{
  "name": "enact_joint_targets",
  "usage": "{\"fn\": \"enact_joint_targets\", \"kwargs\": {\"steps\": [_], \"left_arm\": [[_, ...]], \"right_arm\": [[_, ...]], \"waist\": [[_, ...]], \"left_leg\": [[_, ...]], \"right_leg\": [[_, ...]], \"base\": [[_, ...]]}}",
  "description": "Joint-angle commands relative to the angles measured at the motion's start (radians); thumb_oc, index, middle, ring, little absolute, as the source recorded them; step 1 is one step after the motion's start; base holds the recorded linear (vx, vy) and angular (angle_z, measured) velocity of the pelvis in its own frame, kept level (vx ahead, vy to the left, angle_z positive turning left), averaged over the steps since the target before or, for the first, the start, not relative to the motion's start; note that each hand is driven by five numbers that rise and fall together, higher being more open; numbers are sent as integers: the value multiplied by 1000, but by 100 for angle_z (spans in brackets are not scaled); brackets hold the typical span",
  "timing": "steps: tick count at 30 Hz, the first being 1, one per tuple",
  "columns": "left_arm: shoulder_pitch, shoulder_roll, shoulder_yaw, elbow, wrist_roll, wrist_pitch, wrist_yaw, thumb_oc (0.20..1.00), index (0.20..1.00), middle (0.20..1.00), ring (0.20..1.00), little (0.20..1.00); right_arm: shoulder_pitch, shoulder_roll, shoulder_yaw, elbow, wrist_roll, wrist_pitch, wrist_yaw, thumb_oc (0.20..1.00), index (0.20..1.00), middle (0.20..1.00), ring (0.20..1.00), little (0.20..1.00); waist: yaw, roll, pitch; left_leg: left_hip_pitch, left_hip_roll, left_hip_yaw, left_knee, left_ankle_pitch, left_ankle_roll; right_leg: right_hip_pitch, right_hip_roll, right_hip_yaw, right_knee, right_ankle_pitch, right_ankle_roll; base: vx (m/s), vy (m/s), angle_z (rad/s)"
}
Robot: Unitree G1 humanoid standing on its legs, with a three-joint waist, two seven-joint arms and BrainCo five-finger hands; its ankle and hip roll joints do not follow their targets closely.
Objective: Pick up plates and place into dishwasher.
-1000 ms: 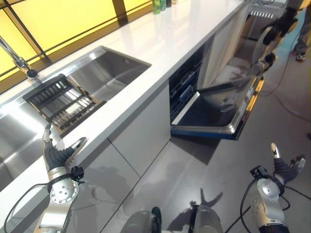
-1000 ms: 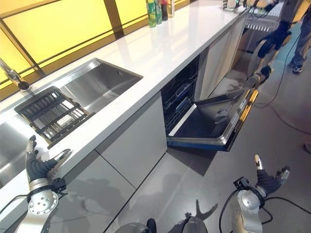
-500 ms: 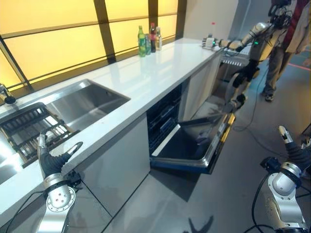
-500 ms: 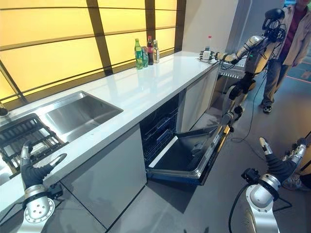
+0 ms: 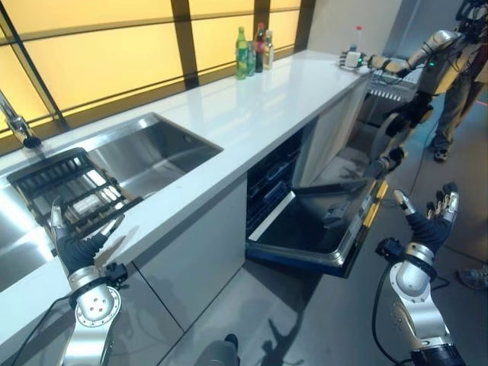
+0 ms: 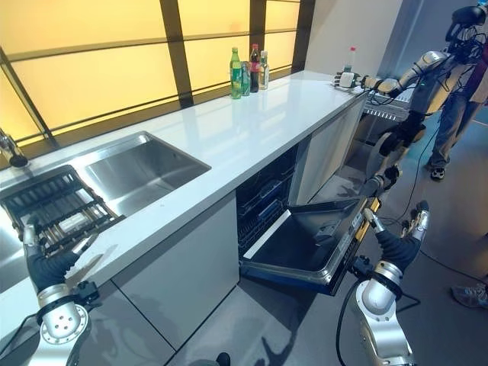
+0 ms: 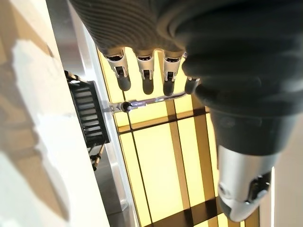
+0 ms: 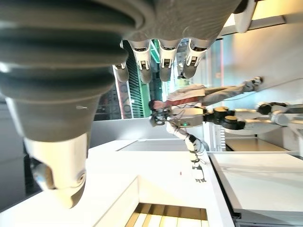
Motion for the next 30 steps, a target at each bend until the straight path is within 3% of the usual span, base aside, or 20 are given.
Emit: {"fn": "enact_joint_targets", "kwargs": {"steps": [1, 2, 4, 5, 7, 9, 10, 12, 13, 14, 16, 19, 23, 26, 27, 30], "left_arm": [[-3, 78, 28, -53, 29, -69, -47, 1000, 1000, 1000, 1000, 1000], [2, 86, 28, -56, 38, -72, -57, 1000, 1000, 1000, 1000, 1000], [-3, 104, 22, -41, 26, -72, -53, 1000, 1000, 1000, 1000, 1000], [-15, 116, 18, -35, 16, -64, -51, 1000, 1000, 1000, 1000, 1000], [-34, 124, 12, -32, 29, -56, -41, 1000, 1000, 1000, 1000, 1000], [-60, 141, 6, -30, 21, -42, -18, 1000, 1000, 1000, 1000, 1000], [-78, 143, 2, -26, 25, -33, -14, 1000, 1000, 1000, 1000, 1000], [-88, 151, 1, -27, 24, -24, -17, 1000, 1000, 1000, 1000, 1000], [-89, 147, -1, -34, 41, -12, -30, 1000, 1000, 1000, 1000, 1000], [-87, 145, 0, -38, 47, -9, -30, 1000, 1000, 1000, 1000, 1000], [-57, 138, 22, -58, 73, 19, -36, 1000, 1000, 1000, 1000, 1000], [-13, 135, 38, -69, 77, 20, -44, 1000, 1000, 1000, 1000, 1000], [-55, 139, 6, -46, 73, -25, -23, 1000, 1000, 1000, 1000, 1000], [-70, 141, -4, -41, 66, -28, -13, 1000, 1000, 1000, 1000, 1000], [-181, 129, -78, -16, 64, -32, 8, 1000, 1000, 1000, 1000, 1000], [-158, 104, -84, -17, 76, -36, 10, 1000, 1000, 1000, 1000, 1000]], "right_arm": [[-20, 4, -36, -80, -36, -38, -1, 1000, 1000, 1000, 1000, 1000], [-4, 15, -38, -90, -43, -49, 2, 1000, 1000, 1000, 1000, 1000], [0, 28, -35, -73, -36, -62, 14, 1000, 1000, 1000, 1000, 1000], [-6, 24, -31, -61, -17, -63, 11, 1000, 1000, 1000, 1000, 1000], [-21, 21, -27, -45, -15, -71, 9, 1000, 1000, 1000, 1000, 1000], [-40, 15, -30, -26, -10, -88, 6, 1000, 1000, 1000, 1000, 1000], [-53, 14, -42, -8, -5, -99, 1, 1000, 1000, 1000, 1000, 1000], [-68, 16, -53, 4, 7, -95, 3, 1000, 1000, 1000, 1000, 1000], [-68, 26, -67, 2, 19, -71, 3, 1000, 1000, 1000, 1000, 1000], [-66, 29, -70, -1, 19, -65, 4, 1000, 1000, 1000, 1000, 1000], [-21, 52, -75, -21, 27, -39, 4, 1000, 1000, 1000, 1000, 1000], [9, 39, -66, -53, 50, -1, -31, 1000, 1000, 1000, 1000, 1000], [-80, -1, -52, 0, 52, -38, -90, 1000, 1000, 1000, 1000, 1000], [-98, -7, -50, 12, 51, -47, -98, 1000, 1000, 1000, 1000, 1000], [-186, -28, -39, 56, 41, -78, -178, 1000, 1000, 1000, 1000, 1000], [-144, -27, -39, 36, 40, -55, -195, 1000, 1000, 1000, 1000, 1000]], "waist": [[16, -34, -65], [9, -16, -72], [-3, -9, -72], [-13, -5, -66], [-28, -9, -50], [-53, -25, -30], [-73, -48, -16], [-85, -48, -2], [-92, -49, 2], [-94, -47, 4], [-94, -42, 0], [-98, -29, 9], [-97, 10, 53], [-98, 15, 60], [-126, 39, 124], [-174, 64, 114]], "left_leg": [[-11, -95, 7, -107, 28, 136], [22, -90, -23, -125, 24, 145], [56, -88, -27, -139, 15, 153], [72, -77, -23, -139, 14, 146], [102, -73, -19, -132, -3, 133], [137, -73, -19, -129, -33, 115], [166, -82, -34, -122, -75, 102], [187, -72, -55, -112, -113, 98], [199, -56, -79, -103, -135, 95], [200, -52, -83, -96, -142, 95], [196, -15, -102, -61, -157, 73], [179, 17, -134, -35, -158, 46], [115, 68, -165, -46, -115, 14], [103, 71, -166, -50, -109, 11], [45, 65, -94, -5, -117, -3], [65, 23, -43, 68, -181, 17]], "right_leg": [[64, 0, -11, 315, 203, 66], [8, -1, -7, 425, 255, 69], [-66, -43, -5, 459, 271, 62], [-96, -60, -16, 387, 246, 43], [-125, -89, -28, 244, 255, 39], [-163, -124, -34, 13, 334, 53], [-199, -171, 4, -144, 425, 81], [-190, -191, 29, -221, 491, 104], [-194, -207, 67, -195, 503, 117], [-195, -209, 70, -178, 496, 120], [-164, -193, 71, -161, 392, 119], [-174, -163, 62, -137, 344, 120], [-268, -123, 33, -97, 299, 102], [-285, -122, 31, -94, 298, 100], [-332, -152, -17, -91, 308, 89], [-352, -180, 13, -69, 318, 94]], "base": [[369, 29, 19], [284, 7, 31], [242, -78, 31], [243, -178, 24], [198, -237, 25], [270, -427, 31], [336, -497, 24], [285, -406, 55], [232, -347, 77], [333, -498, 69], [316, -475, 51], [161, -415, 45], [-155, -244, 29], [-264, -66, 4], [-505, -60, 11], [-168, 170, 9]]}}
